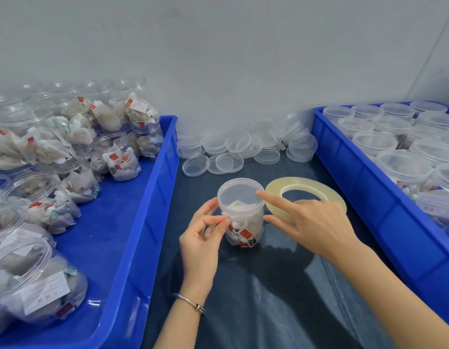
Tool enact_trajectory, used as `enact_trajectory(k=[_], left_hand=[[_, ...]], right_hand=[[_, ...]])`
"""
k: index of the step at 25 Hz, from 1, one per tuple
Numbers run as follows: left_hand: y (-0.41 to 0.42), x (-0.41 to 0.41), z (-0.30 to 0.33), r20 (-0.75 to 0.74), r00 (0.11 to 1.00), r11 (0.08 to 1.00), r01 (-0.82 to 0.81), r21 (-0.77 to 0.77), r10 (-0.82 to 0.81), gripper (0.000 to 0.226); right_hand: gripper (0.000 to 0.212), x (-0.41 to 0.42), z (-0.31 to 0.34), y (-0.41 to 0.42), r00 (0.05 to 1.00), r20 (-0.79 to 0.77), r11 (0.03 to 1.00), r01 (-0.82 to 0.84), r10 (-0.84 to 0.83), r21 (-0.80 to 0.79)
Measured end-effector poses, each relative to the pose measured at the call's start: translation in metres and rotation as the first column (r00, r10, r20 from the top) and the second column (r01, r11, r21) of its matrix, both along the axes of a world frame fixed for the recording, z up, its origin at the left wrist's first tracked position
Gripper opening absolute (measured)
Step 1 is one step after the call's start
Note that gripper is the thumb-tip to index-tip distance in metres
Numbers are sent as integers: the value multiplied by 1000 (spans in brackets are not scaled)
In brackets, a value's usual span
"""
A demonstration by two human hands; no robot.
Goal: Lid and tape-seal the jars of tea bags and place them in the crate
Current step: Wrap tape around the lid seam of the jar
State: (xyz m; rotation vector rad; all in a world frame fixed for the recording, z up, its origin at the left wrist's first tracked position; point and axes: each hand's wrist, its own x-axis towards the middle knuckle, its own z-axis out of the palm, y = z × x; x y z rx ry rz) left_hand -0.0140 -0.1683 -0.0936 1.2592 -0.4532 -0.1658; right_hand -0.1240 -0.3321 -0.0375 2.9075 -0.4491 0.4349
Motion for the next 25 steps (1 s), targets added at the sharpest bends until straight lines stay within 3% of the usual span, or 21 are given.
enact_trajectory(k=[6,11,14,18,23,24,25], left_hand=[[-3,4,-2,-20,1000,1000,-17,-12,17,23],[-8,6,-3,43,997,998,-57,24,56,19],[-9,11,-2,49,996,998,-69,-16,69,39],[-4,26,-2,185,980,991,47,127,-71,40],[-2,41,3,157,977,983,125,132,-145,25],[-3,40,5,182,959,968,190,164,-219,17],[-4,36,8,218,927,939,256,229,-306,24]], right_hand=[[63,3,-3,6,996,89,997,16,-23,72],[52,8,-5,9,987,163,997,7,-20,83],[44,8,-8,9,984,177,997,-23,10,69],[40,8,-8,8,978,208,997,-40,27,62],[44,8,-4,11,983,181,995,-38,21,92],[43,8,-3,11,983,183,995,-37,21,89],[42,8,-3,12,982,187,996,-32,15,89]])
